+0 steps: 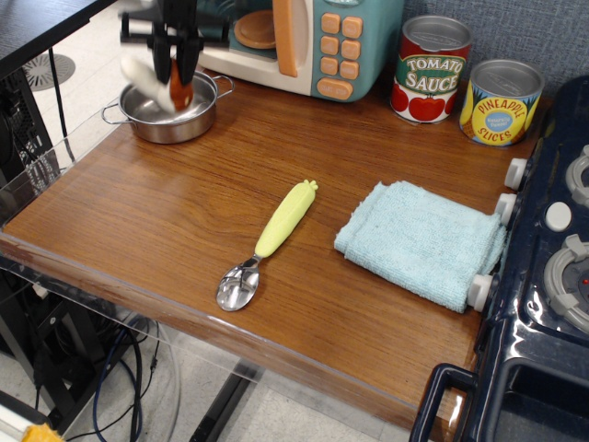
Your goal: Pick up the shaker and place it behind the blue cloth
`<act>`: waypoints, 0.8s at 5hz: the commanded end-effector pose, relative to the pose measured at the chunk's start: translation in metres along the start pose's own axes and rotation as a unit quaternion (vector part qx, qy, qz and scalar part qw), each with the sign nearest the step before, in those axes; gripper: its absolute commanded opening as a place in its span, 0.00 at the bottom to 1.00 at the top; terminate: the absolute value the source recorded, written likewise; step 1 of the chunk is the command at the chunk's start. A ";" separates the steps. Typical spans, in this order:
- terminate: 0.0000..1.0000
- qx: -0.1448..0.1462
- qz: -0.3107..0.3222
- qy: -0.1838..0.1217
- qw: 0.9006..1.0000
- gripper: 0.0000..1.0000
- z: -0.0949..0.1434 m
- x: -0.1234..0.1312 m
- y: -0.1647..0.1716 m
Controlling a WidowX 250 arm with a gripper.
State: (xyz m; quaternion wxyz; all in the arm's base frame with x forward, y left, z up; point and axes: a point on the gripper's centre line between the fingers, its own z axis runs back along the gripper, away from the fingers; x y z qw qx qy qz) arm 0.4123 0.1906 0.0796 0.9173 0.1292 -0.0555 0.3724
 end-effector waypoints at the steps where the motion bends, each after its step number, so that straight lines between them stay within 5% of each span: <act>1: 0.00 -0.084 -0.014 -0.085 0.993 0.00 0.123 -0.020 -0.013; 3: 0.00 -0.172 -0.111 -0.024 0.979 0.00 0.138 -0.085 -0.067; 4: 0.00 -0.180 -0.156 -0.024 0.971 0.00 0.135 -0.115 -0.087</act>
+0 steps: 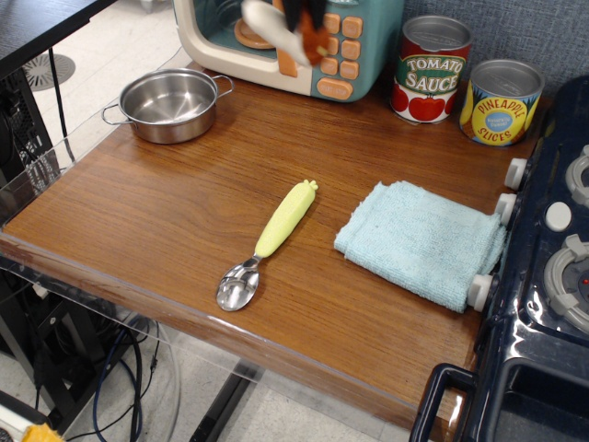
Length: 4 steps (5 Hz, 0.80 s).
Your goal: Pick up the shaker and place it behind the blue cloth
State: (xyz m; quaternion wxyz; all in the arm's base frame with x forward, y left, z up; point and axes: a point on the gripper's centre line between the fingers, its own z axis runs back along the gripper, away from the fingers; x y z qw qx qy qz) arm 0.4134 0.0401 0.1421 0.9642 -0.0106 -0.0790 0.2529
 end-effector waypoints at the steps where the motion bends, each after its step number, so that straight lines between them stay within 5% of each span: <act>1: 0.00 -0.048 -0.075 -0.005 0.996 0.00 0.013 -0.045 -0.030; 4: 0.00 -0.052 -0.127 0.046 0.990 0.00 -0.043 -0.058 -0.072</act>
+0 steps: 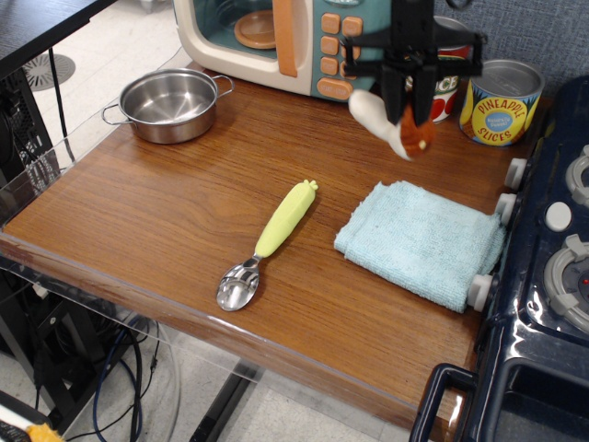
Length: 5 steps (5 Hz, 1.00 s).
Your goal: Pick up the shaker and place it behind the blue cloth
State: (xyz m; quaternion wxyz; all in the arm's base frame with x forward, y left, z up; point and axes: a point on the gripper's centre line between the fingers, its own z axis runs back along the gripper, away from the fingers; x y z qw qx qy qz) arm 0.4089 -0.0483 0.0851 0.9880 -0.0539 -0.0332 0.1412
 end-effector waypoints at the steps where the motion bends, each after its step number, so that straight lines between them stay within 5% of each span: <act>1: 0.00 -0.009 -0.028 -0.003 1.000 0.00 -0.003 0.001 -0.010; 2: 0.00 -0.010 -0.037 0.003 0.999 0.00 -0.010 0.004 -0.014; 3: 0.00 -0.003 -0.043 0.006 0.999 1.00 -0.012 0.007 -0.016; 5: 0.00 -0.006 -0.026 -0.015 1.000 1.00 0.005 0.014 -0.010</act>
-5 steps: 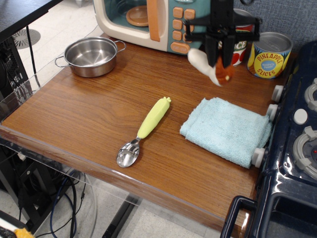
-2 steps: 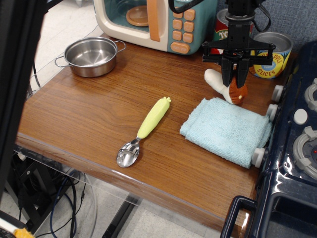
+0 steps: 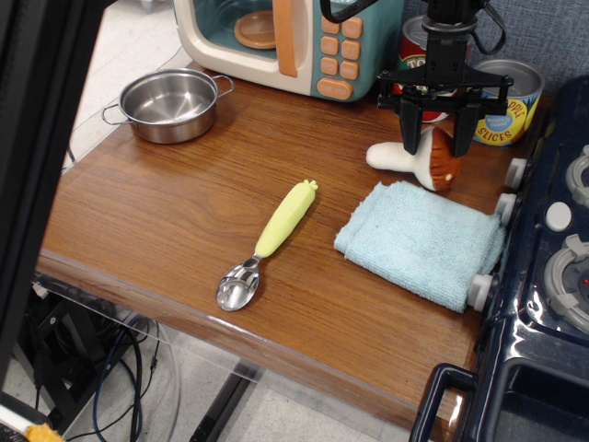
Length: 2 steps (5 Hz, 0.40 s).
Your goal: Pick up the shaker and place it behind the blue cloth
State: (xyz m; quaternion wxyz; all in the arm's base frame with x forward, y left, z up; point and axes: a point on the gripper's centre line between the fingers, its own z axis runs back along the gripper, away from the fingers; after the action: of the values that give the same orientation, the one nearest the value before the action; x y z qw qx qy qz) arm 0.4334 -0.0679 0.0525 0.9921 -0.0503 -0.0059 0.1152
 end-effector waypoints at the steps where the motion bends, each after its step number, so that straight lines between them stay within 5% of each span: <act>1: 0.00 -0.019 0.005 -0.062 0.998 1.00 0.061 -0.001 0.014; 2: 0.00 -0.029 0.008 -0.088 0.996 1.00 0.089 -0.003 0.017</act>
State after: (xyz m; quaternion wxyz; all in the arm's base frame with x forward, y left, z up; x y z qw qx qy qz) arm 0.4398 -0.0565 0.1011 0.9885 -0.0614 -0.0550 0.1268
